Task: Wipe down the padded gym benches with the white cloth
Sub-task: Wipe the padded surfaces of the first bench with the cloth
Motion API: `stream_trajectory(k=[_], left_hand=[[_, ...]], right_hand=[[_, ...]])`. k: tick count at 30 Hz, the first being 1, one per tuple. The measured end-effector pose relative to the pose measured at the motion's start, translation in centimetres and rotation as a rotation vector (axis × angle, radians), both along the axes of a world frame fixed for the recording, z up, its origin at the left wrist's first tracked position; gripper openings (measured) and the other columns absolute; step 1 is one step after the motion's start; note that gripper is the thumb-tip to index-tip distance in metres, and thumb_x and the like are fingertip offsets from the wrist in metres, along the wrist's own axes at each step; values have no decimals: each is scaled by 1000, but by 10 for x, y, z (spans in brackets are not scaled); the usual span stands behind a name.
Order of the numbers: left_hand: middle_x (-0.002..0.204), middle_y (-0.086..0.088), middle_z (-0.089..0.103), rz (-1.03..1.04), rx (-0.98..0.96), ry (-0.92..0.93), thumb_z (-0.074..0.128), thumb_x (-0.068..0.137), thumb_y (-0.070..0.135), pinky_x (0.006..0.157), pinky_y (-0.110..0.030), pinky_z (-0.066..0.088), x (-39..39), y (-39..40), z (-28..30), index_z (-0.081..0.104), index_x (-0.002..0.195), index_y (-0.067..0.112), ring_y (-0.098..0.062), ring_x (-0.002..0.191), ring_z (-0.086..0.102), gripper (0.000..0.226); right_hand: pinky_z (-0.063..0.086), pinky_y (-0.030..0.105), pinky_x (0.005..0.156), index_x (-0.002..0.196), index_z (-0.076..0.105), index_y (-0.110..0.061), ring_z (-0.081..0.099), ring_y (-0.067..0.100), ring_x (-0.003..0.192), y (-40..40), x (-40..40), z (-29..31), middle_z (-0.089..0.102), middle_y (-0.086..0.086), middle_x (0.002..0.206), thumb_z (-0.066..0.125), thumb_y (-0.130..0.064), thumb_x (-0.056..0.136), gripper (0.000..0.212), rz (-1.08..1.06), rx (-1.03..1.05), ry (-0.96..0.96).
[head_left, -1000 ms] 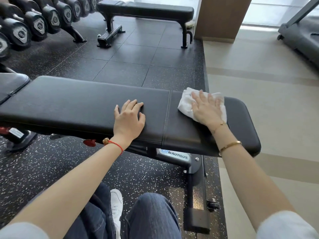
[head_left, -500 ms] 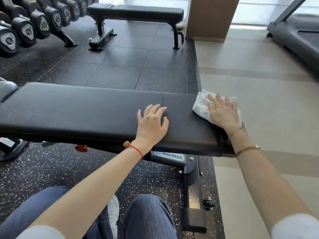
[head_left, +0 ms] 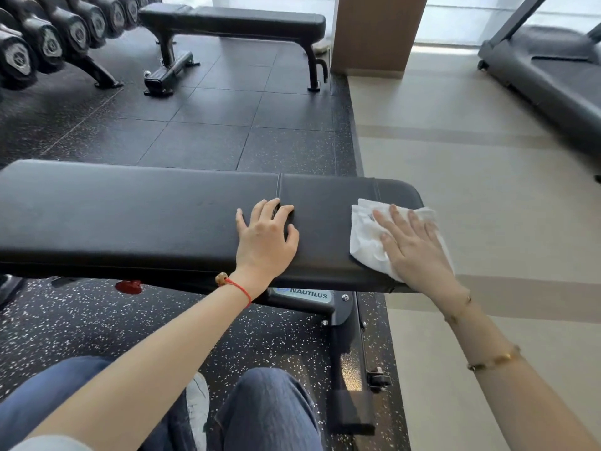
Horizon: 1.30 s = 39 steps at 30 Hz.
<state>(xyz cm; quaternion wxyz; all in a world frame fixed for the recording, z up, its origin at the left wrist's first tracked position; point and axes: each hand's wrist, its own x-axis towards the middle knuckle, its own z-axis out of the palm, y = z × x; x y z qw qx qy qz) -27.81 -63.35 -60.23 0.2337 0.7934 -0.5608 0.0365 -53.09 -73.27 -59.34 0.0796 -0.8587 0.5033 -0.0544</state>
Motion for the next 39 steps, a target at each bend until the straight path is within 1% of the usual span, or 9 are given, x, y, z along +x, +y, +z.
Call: stream_trajectory(k=[7,11,15,19,23,27,32,34,39], left_hand=[[145,-1,48,-2,-2,19,48,94,31,118,-61,16,0,1,0,54,134,26,-20,141,35,40],[148,2,46,-50,0,77,49,95,31,120,-55,14,9,3,4,52,136,27,-15,142,34,42],[145,-1,50,-76,-24,45,51,94,28,119,-48,22,32,15,6,53,136,23,-18,138,40,43],[138,-2,57,17,-41,-24,52,94,24,116,-49,26,76,34,8,57,132,20,-21,133,46,39],[135,-4,59,137,-50,-34,53,93,21,115,-50,25,119,51,9,60,129,18,-24,132,47,37],[136,-6,58,222,-38,-41,51,95,20,114,-51,24,156,61,8,60,129,17,-26,132,45,36],[138,-5,54,281,-46,18,49,95,22,114,-53,21,173,62,0,61,127,20,-24,134,41,34],[138,-4,54,277,-41,17,50,94,24,115,-55,20,173,61,-2,60,127,21,-23,134,41,35],[136,-2,56,298,-66,13,51,92,24,115,-56,21,173,60,-4,61,126,22,-21,133,43,36]], right_hand=[[-5,51,120,157,12,-37,2,30,153,-65,69,17,5,-2,167,18,-38,106,51,-95,78,21],[-5,51,120,158,8,-36,0,33,153,-22,84,16,2,-1,167,17,-37,107,51,88,23,59],[-10,41,120,156,8,-42,-2,24,153,23,58,8,2,-9,166,15,-40,106,51,260,-19,6],[-3,48,122,157,11,-38,2,27,153,-12,69,14,5,-6,167,17,-36,107,50,117,-13,51],[0,53,121,157,13,-31,5,32,152,-40,135,25,7,0,167,16,-34,107,50,22,33,56],[3,55,120,158,12,-29,7,35,150,7,209,22,8,3,166,19,-34,106,52,253,-43,89],[-11,45,122,156,9,-42,-7,24,153,48,200,7,2,-8,166,19,-41,106,50,491,16,8],[-10,42,121,156,11,-41,-5,23,153,31,192,7,4,-8,166,18,-38,107,50,471,-2,9],[-3,49,122,157,12,-37,-2,28,153,-25,237,19,4,-5,167,15,-36,107,50,220,44,34]])
